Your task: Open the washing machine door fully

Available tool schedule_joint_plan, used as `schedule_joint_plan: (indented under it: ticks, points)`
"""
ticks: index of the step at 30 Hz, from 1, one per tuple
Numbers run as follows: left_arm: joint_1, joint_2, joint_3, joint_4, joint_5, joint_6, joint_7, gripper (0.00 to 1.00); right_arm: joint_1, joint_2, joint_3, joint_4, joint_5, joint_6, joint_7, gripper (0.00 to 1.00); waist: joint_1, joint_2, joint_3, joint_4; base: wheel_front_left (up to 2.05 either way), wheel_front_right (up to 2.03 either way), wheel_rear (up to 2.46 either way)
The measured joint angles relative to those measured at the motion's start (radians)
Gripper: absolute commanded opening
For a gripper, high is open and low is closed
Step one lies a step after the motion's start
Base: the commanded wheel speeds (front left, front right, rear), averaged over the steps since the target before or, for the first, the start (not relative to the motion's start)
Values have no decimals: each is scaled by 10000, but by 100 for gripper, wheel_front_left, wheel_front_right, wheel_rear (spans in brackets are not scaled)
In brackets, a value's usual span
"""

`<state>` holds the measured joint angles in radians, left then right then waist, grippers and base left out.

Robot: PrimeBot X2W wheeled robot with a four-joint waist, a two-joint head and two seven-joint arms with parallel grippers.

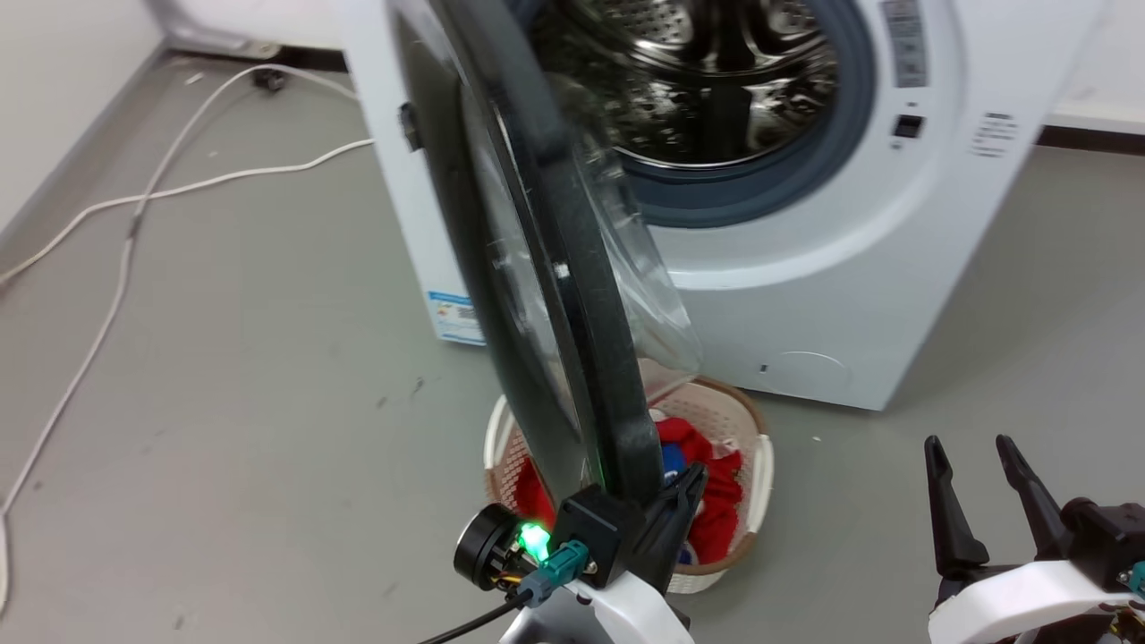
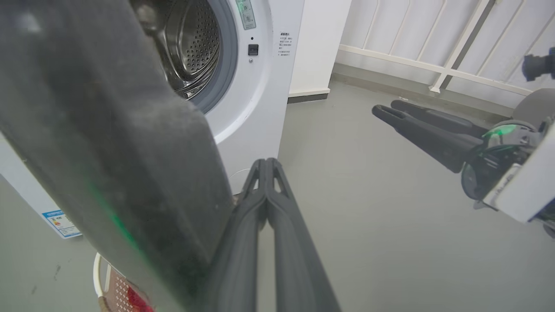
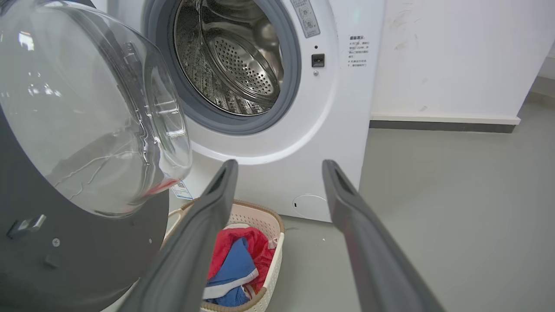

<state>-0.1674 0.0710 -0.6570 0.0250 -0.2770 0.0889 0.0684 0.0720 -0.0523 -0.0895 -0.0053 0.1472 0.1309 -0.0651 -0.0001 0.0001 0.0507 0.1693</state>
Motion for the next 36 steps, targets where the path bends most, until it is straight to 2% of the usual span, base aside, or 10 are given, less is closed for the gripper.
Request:
schedule_joint_plan:
  ticks: [14,23,29,36]
  points:
    - [247,36,65,-326,-105,426,-176,0,-88,6,-155,31,-75,-2,63,100,1,0,236,1912,0,0,0]
    - [506,307,1104,-403,-378,1185,-537,0,-92,10,-230,-217,-105,-2,242,100,1,0,333,3072,0,0,0]
    - [575,757,2090,-393,-646,1580,-880,0,-93,10,-230,-368,-150,-2,393,100,1,0,478,3357,0,0,0]
    - [420,1248,3196,173,-1141,1697,-1189,0,-116,10,-144,-552,-171,-2,531,100,1,0,618,3109,0,0,0]
